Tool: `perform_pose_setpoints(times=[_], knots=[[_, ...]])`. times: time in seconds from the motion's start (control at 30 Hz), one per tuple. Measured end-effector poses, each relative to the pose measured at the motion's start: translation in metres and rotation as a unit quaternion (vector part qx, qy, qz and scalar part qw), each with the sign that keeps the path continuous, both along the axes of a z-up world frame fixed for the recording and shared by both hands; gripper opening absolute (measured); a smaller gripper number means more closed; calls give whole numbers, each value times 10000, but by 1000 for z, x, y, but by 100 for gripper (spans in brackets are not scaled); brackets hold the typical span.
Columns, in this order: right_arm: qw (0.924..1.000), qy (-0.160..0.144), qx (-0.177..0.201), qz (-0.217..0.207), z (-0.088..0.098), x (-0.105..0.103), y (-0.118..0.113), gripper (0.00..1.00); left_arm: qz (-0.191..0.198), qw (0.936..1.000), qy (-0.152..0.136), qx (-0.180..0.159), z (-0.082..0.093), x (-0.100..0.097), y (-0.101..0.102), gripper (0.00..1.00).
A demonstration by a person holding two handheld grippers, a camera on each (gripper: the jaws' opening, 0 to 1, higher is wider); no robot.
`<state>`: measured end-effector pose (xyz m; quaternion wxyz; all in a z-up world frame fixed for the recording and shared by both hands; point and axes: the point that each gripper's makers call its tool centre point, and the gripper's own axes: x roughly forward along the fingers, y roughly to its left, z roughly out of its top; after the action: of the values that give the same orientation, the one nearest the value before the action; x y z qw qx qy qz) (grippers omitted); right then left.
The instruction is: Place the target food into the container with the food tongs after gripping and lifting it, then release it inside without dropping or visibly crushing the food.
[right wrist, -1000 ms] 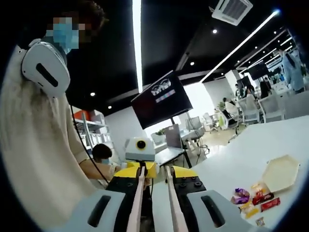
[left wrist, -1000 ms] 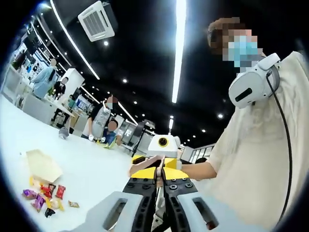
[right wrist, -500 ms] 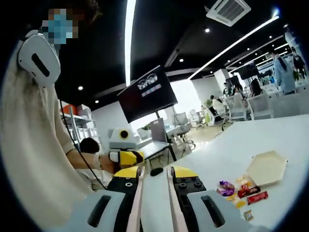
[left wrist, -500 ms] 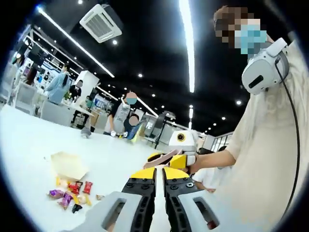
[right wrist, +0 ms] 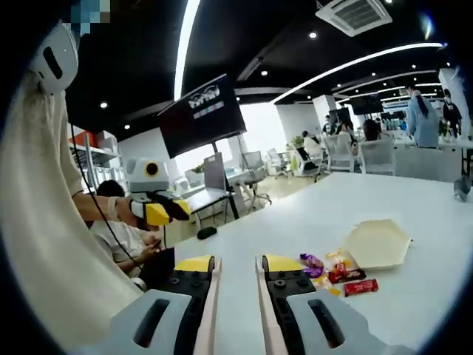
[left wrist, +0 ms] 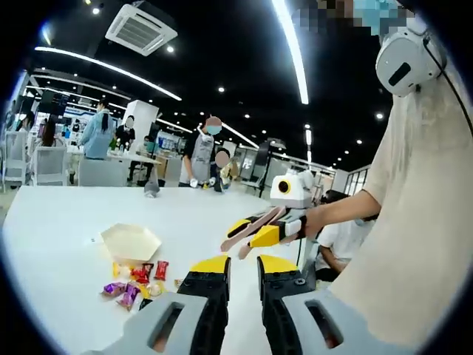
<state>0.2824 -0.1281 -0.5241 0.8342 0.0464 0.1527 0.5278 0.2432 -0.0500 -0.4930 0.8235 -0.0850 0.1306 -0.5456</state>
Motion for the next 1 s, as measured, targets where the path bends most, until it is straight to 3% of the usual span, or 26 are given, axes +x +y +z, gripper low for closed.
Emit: perform_pose_setpoints(times=[0.27, 0.47, 0.83, 1.0], knots=[[9983, -48, -544, -189, -32, 22, -13, 25, 198, 9991, -83, 371, -14, 5, 4, 28], [9949, -76, -921, -409, -56, 45, -24, 25, 557, 9928, -174, 1049, -40, 17, 15, 43], [9829, -24, -1740, -603, -109, 83, -42, 25, 808, 9867, 147, 1403, -70, 18, 24, 62], [9770, 32, -2014, -701, -129, 99, -51, 25, 932, 9858, 194, 1385, -72, 17, 25, 63]])
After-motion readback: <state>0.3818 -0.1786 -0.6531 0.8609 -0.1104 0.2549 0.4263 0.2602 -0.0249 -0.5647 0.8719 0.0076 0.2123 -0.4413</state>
